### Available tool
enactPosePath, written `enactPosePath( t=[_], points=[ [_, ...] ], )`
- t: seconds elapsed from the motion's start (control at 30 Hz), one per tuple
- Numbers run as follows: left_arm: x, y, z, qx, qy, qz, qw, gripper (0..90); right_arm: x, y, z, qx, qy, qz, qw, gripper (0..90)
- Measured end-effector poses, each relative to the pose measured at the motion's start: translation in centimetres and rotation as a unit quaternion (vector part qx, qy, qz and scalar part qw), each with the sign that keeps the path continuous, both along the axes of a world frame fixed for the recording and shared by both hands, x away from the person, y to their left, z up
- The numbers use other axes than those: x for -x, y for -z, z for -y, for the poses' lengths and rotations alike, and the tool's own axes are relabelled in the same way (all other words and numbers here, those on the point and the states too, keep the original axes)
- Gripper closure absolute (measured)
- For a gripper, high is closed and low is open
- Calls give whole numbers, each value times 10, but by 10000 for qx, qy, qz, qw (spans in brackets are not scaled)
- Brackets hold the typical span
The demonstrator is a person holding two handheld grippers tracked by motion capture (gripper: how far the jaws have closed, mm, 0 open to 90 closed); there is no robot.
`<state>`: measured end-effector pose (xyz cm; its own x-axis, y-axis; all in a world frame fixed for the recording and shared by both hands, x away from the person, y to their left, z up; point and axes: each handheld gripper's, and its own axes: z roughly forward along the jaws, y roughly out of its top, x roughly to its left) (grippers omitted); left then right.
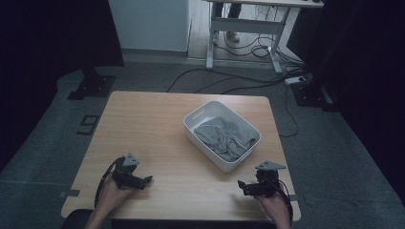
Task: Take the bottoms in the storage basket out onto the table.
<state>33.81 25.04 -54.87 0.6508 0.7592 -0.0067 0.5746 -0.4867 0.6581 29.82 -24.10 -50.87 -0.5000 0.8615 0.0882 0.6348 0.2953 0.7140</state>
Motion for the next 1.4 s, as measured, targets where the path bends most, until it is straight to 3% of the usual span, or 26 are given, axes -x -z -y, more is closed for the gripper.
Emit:
enactPosePath(
  t=[0.2, 0.4, 0.6, 0.77, 0.87, 1.07, 1.4],
  points=[
    [0, 0, 0, -7, 7, -2, 10000, 0, -6, -27, -4, -7, -160, 77, 9998, 0],
    [0, 0, 0, -6, 4, 4, 10000, 0, -22, -53, -10, 59, -313, 217, 9993, 0],
    [0, 0, 0, -12, 10, 2, 10000, 0, -46, -75, -18, 192, -439, 283, 9985, 0],
    [0, 0, 0, -10, 6, 3, 10000, 0, -65, -85, -26, 116, -474, 263, 9985, 0],
    [0, 0, 0, -9, 4, 5, 10000, 0, -85, -94, -33, 166, -489, 235, 9984, 0],
    [0, 0, 0, -9, 5, 3, 10000, 0, -109, -96, -40, 269, -512, 105, 9983, 0],
    [0, 0, 0, -7, 3, 3, 10000, 0, -151, -79, -63, 599, -601, -222, 9961, 0]
  ],
)
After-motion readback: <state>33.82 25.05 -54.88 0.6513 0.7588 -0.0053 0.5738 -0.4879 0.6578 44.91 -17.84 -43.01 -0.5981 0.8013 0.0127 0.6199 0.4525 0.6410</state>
